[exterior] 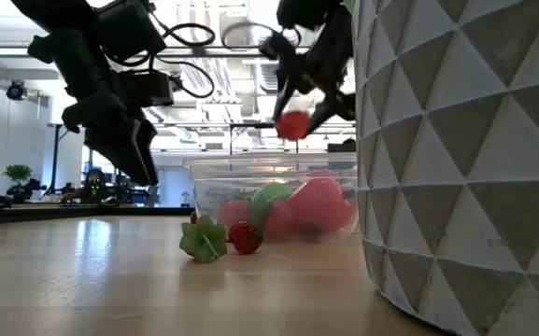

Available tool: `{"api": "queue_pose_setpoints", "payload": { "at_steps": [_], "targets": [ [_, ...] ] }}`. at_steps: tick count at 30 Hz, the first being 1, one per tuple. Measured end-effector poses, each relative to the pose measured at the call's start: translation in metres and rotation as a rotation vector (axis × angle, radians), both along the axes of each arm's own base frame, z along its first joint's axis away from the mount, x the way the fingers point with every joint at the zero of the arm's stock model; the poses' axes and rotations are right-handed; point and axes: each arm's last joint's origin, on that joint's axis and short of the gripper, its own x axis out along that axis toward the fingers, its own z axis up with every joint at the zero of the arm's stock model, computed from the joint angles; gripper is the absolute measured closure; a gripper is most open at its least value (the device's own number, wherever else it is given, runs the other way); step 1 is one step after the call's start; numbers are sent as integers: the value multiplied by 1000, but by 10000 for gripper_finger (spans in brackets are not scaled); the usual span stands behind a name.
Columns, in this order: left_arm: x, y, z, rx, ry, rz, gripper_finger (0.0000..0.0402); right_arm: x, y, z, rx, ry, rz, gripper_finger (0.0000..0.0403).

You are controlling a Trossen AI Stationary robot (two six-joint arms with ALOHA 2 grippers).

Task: Pick and placing Produce into tupperware
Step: Put the red strawberry into the transparent container, then put the red cherry into the transparent container

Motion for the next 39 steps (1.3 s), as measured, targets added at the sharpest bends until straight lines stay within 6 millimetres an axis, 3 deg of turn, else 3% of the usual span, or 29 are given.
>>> {"api": "queue_pose_setpoints", "payload": {
  "at_steps": [5, 12, 21, 30, 35, 39],
  "targets": [
    [2, 0, 1, 21, -16, -37, 178, 5, 35, -2, 45, -1, 117, 174],
    [3, 0, 0, 27, -10, -47, 178, 12, 69, -15, -51, 43, 145, 146],
    [5, 0, -3, 22, -8, -47, 178, 12, 74, -13, -64, 44, 114, 97],
    [5, 0, -3, 21, -8, -46, 178, 14, 74, -7, -57, 24, 102, 83],
    [5, 0, -3, 19, -9, -45, 178, 15, 84, 20, -219, -56, 185, 83],
    [6, 0, -3, 19, -16, -44, 178, 0, 94, 46, -321, -113, 284, 85]
  ]
}}
